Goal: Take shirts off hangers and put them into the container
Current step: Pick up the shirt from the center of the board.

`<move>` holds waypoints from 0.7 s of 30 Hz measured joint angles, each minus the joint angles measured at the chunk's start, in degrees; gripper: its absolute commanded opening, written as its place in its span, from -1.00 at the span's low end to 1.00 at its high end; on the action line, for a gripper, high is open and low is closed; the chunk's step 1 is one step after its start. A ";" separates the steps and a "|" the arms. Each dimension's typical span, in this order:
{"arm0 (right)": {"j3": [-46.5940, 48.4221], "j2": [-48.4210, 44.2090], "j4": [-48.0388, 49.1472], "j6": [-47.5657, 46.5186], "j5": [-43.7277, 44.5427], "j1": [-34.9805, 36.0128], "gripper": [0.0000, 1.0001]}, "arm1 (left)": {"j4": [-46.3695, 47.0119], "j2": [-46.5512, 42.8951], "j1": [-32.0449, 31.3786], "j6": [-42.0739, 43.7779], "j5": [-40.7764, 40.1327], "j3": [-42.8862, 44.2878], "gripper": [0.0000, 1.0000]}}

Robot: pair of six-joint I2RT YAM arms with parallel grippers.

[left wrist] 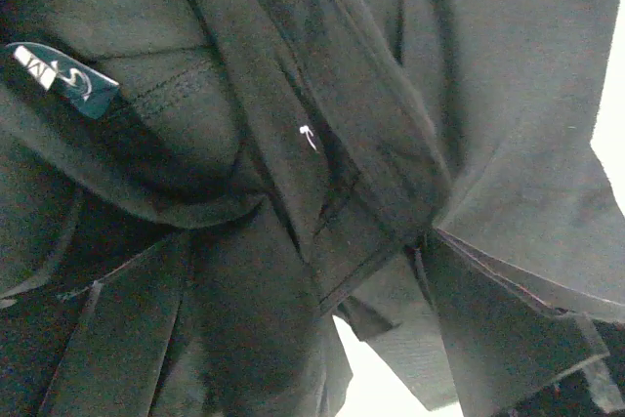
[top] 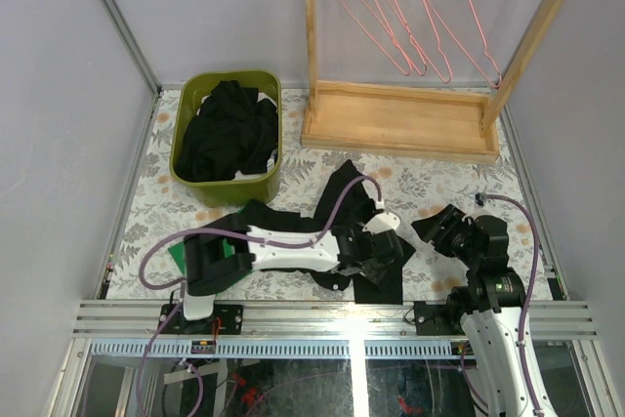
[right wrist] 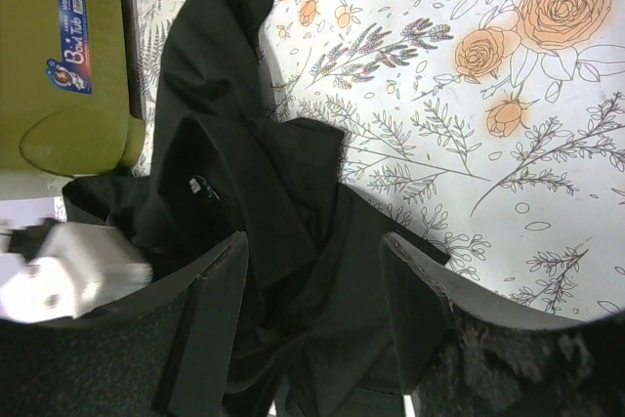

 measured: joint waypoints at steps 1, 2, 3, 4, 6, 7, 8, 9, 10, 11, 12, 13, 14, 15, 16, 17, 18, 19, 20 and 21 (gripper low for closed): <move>0.00 0.02 0.00 -0.09 0.00 0.00 0.28 | -0.31 1.60 -0.26 -0.02 -0.81 0.17 0.99; 0.00 0.02 0.00 -0.11 -0.02 0.00 0.28 | -0.74 2.89 -0.50 -0.07 -1.79 0.48 0.92; 0.00 0.02 0.02 -0.13 -0.02 0.00 0.29 | -1.66 4.37 -0.94 -0.72 -3.39 1.49 0.76; 0.00 0.02 0.02 -0.13 -0.02 0.00 0.29 | -2.51 4.92 -1.51 -0.79 -5.16 2.71 0.55; 0.00 0.02 0.02 -0.15 -0.04 0.00 0.29 | -4.22 6.23 -2.49 -1.20 -8.31 4.22 -0.03; 0.00 0.00 0.02 -0.15 -0.04 0.00 0.30 | -4.70 6.54 -2.80 -1.62 -9.55 4.42 -0.22; 0.00 0.00 0.04 -0.15 -0.04 0.00 0.30 | -5.46 6.60 -3.17 -1.66 -10.84 4.39 -0.38; 0.00 0.00 0.02 -0.15 -0.04 0.00 0.30 | -6.40 6.45 -3.45 -2.05 -12.02 4.26 -0.53; 0.00 0.00 0.04 -0.15 -0.04 0.00 0.31 | -6.97 5.95 -3.54 -2.25 -13.09 3.87 -0.61; 0.00 0.00 0.07 -0.15 -0.04 0.00 0.31 | -7.50 5.09 -3.54 -2.36 -14.12 3.28 -0.66; 0.00 0.00 0.09 -0.17 -0.04 0.00 0.31 | -8.02 4.07 -3.48 -2.51 -15.04 2.62 -0.72; 0.00 0.00 0.13 -0.17 -0.04 0.00 0.31 | -8.92 2.45 -3.32 -2.60 -16.17 1.81 -0.76; 0.00 0.00 0.17 -0.17 -0.07 0.00 0.31 | -9.86 0.68 -3.08 -2.82 -17.27 1.14 -0.76; 0.00 0.00 0.24 -0.20 -0.07 0.00 0.32 | -10.73 -1.22 -2.78 -3.08 -18.45 0.55 -0.74; 0.00 0.00 0.28 -0.20 -0.09 0.00 0.31 | -11.56 -3.34 -2.36 -3.34 -19.67 -0.09 -0.64; 0.00 0.02 0.35 -0.22 -0.09 0.00 0.32 | -12.28 -5.77 -1.79 -3.58 -20.90 -0.74 -0.49; 0.00 0.02 0.39 -0.26 -0.09 0.00 0.32 | -12.70 -8.57 -1.05 -3.89 -22.12 -1.62 -0.40; 0.00 0.02 0.39 -0.28 -0.09 0.00 0.32 | -12.85 -10.47 -0.44 -3.91 -22.71 -2.29 -0.36; 0.00 0.02 0.42 -0.31 -0.09 0.00 0.32 | -12.85 -12.74 0.42 -3.87 -23.17 -3.23 -0.25; 0.00 0.00 0.42 -0.31 -0.09 0.00 0.32 | -12.85 -14.62 1.25 -4.02 -23.50 -4.15 -0.17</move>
